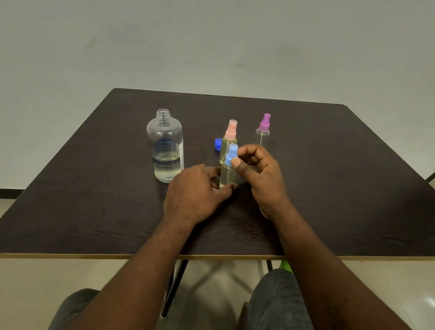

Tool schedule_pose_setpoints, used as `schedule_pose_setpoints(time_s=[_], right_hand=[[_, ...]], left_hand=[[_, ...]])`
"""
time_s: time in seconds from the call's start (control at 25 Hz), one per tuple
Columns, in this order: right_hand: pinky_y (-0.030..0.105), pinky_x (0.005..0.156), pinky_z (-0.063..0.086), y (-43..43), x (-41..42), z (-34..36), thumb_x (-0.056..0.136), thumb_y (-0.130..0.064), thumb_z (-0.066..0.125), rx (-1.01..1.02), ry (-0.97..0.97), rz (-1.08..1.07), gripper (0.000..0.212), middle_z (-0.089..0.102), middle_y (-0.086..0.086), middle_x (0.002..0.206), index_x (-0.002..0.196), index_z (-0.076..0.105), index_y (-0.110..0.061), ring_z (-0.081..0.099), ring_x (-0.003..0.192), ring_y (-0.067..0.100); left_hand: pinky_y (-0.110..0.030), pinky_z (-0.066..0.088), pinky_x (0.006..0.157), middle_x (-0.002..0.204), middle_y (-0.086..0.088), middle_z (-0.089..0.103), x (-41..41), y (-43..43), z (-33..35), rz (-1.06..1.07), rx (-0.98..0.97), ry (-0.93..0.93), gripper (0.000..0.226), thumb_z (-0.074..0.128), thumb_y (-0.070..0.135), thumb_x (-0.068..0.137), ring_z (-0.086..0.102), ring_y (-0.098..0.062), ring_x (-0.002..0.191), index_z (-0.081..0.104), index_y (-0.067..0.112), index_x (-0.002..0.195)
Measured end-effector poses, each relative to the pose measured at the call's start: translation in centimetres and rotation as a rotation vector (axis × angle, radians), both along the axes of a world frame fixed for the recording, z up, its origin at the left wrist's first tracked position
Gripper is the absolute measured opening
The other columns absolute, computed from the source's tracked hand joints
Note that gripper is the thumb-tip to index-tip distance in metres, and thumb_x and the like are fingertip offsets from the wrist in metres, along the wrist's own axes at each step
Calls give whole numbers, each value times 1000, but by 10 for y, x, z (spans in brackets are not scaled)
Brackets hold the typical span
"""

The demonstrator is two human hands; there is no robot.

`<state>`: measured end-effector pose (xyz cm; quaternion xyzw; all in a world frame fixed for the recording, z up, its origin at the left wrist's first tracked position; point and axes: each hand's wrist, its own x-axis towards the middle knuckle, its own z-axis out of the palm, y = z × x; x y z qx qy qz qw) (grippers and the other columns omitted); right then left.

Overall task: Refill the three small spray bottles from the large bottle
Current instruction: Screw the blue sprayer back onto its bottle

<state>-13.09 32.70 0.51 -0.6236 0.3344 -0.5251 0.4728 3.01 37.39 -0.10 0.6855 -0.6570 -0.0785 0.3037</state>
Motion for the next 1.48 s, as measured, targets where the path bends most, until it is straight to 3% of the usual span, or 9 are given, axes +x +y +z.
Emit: schedule_pose_setpoints(time_s=[0.2,0.44,0.56,0.68,0.8,0.96,1.24,1.36,1.48], right_hand=[[31,110,52,-1,1,0,108,-11,53,-35,96,123,31,70,4,136,136,64,-15,65,129,14],[25,96,56,5,1,5,106,-6,55,-12,72,151,30,73,6,129,123,68,-28,69,123,15],[29,99,57,3,1,4,106,-9,57,-29,99,138,29,72,4,131,124,69,-28,67,124,14],[31,94,60,3,0,2,106,-12,59,-40,120,91,28,72,2,129,120,70,-33,69,120,16],[40,83,64,1,2,-2,104,-22,59,-53,164,54,21,74,3,123,121,69,-28,72,110,26],[50,93,61,-3,4,-7,101,-31,58,-117,246,-6,18,72,4,119,118,66,-32,70,110,24],[36,90,60,2,11,-6,95,-32,67,-184,262,-93,23,72,-7,117,118,65,-38,69,103,13],[20,83,55,0,12,-8,91,-23,80,-196,407,-145,35,71,-9,120,123,68,-26,66,99,5],[23,79,60,-2,16,-10,87,-25,85,-153,445,-236,38,74,-9,112,120,70,-17,70,86,3]], left_hand=[[-30,41,60,78,12,60,0,-2,-2,-9,6,0,30,67,68,84,57,-6,72,62,38,82],[-30,43,61,85,13,57,0,-2,-2,-25,-25,-3,47,57,74,82,56,-6,76,65,35,108],[-28,32,56,82,12,49,-2,0,1,-22,-16,-57,46,51,76,83,51,-7,73,61,34,99],[-28,30,55,81,11,48,-3,1,2,-7,-14,-84,36,61,72,88,50,-8,72,50,37,88],[-30,37,57,83,10,49,-4,0,0,8,-22,-99,39,63,69,88,53,-9,74,61,30,91],[-32,47,61,84,10,50,-5,-1,-1,4,-32,-103,42,64,67,88,54,-9,74,68,26,96],[-32,42,62,88,11,49,-8,1,0,76,-26,-141,36,63,60,93,56,-12,79,64,25,99],[-35,48,66,92,9,49,-11,3,2,149,-14,-180,32,57,53,98,58,-15,82,64,23,107],[-34,48,66,97,4,57,-13,4,3,199,17,-230,36,55,55,100,62,-18,85,66,22,110]])
